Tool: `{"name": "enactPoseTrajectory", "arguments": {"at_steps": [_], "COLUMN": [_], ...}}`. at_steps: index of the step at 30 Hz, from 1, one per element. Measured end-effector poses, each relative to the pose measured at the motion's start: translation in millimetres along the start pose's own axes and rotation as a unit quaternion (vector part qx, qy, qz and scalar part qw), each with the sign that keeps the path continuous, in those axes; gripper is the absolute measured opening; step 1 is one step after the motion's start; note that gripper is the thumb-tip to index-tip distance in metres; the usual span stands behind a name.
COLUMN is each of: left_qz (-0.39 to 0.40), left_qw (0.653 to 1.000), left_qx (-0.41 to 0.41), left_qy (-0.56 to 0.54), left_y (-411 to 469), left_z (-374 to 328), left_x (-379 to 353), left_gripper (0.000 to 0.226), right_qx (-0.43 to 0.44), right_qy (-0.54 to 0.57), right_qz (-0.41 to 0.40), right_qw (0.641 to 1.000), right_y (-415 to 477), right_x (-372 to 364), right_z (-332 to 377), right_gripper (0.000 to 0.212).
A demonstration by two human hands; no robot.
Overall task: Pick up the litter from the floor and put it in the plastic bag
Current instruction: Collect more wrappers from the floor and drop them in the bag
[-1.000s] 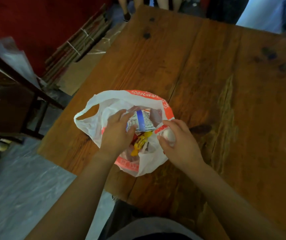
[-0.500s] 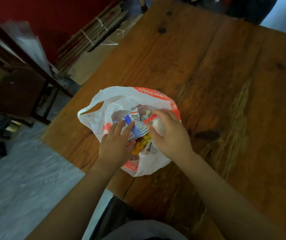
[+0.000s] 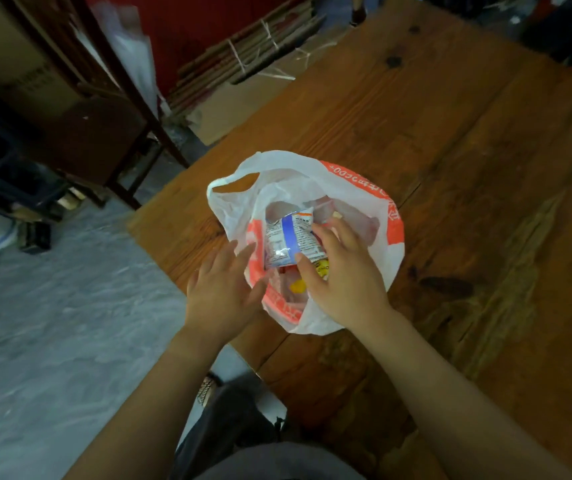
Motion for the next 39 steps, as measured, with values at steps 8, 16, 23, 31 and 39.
{"name": "enactPoseTrajectory", "arguments": {"at_steps": [8, 16, 23, 31, 39], "left_qz": [-0.052, -0.140, -0.202, -0.253, -0.254], "left_qw": [0.994, 0.956, 0.868, 0.724, 0.656], "left_qx": [0.097, 0.253, 0.449, 0.634, 0.698], "left_qy": [-0.028, -0.048, -0.054, -0.099, -0.133], "left_y": [-77, -197, -355, -475, -495], "left_z": [115, 300, 440, 521, 659], "left_x": [48, 109, 137, 125, 151], "left_gripper": [0.073, 0.074, 0.066, 0.062, 0.063], "right_qx": [0.083, 0.262, 0.452, 0.609, 0.642], "right_qy": [-0.081, -0.113, -0.102, -0.102, -0.083], "right_qz": [0.113, 0.213, 0.286, 0.378, 0.429], "right_qw": [0.987, 0.934, 0.839, 0.690, 0.631], "right_y": [-25, -34, -101, -186, -176], "right_x": [-63, -172, -295, -408, -519], "right_z": [111, 322, 513, 655, 792], "right_gripper": [0.062, 0.067, 0.085, 0.083, 0.065]}}
Point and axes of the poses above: each hand's wrist, its own y-axis towards the middle knuckle, its own x-axis out of the back of the hand, z = x × y, the point moved 2 cm from there along y, towards the middle knuckle
